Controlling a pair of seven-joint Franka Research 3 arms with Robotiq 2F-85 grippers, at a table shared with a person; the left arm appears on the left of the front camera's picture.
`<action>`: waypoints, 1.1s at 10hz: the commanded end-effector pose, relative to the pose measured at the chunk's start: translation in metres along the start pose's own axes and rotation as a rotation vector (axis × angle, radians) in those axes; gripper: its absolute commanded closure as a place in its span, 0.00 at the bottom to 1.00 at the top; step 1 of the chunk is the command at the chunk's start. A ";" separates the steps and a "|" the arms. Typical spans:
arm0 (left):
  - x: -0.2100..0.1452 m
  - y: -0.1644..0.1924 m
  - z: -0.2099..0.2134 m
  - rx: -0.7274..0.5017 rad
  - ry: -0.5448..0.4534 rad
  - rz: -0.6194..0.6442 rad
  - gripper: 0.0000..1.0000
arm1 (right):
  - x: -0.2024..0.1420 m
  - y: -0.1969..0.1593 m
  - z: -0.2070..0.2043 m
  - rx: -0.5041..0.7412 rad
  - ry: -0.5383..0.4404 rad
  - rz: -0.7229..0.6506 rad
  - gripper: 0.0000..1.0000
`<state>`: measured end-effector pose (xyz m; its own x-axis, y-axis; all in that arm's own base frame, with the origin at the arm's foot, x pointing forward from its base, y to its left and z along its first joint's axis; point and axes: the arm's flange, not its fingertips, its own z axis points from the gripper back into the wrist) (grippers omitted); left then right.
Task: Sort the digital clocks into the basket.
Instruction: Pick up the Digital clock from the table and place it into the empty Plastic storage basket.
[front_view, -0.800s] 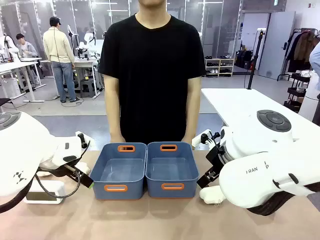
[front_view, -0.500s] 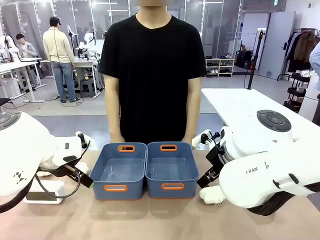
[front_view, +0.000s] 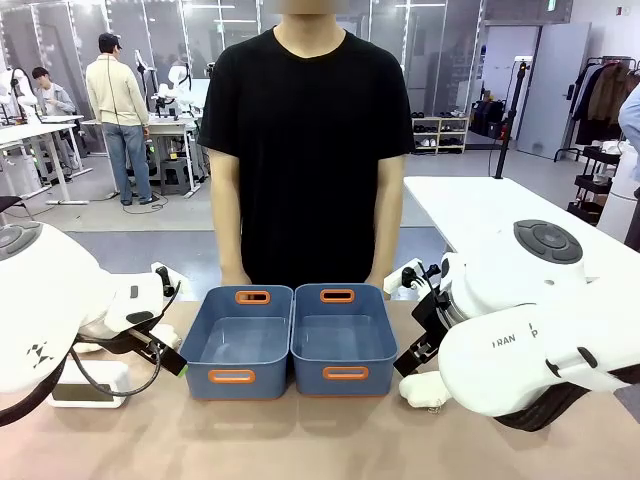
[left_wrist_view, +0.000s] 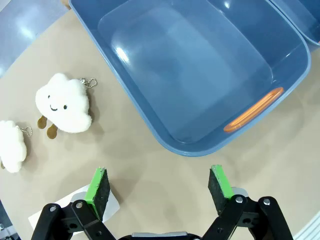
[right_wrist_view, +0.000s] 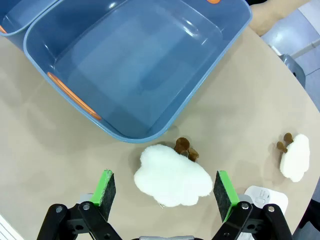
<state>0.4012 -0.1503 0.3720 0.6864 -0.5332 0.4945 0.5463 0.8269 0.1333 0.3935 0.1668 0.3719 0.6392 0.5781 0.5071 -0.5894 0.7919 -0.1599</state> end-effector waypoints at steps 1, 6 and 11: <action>0.000 0.000 0.000 0.000 0.000 0.000 0.00 | 0.000 0.000 0.000 0.001 0.000 -0.002 0.00; 0.051 0.056 0.094 -0.419 0.031 0.123 0.00 | 0.023 -0.057 0.087 0.370 -0.075 -0.162 0.00; -0.067 0.180 0.162 -1.056 -0.346 0.282 0.00 | -0.090 -0.154 0.125 1.027 -0.396 -0.519 0.00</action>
<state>0.3736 0.0333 0.5194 0.7248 -0.1934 0.6613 0.6865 0.2840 -0.6694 0.3671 -0.0003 0.4800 0.7824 0.0728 0.6186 -0.6042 0.3301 0.7253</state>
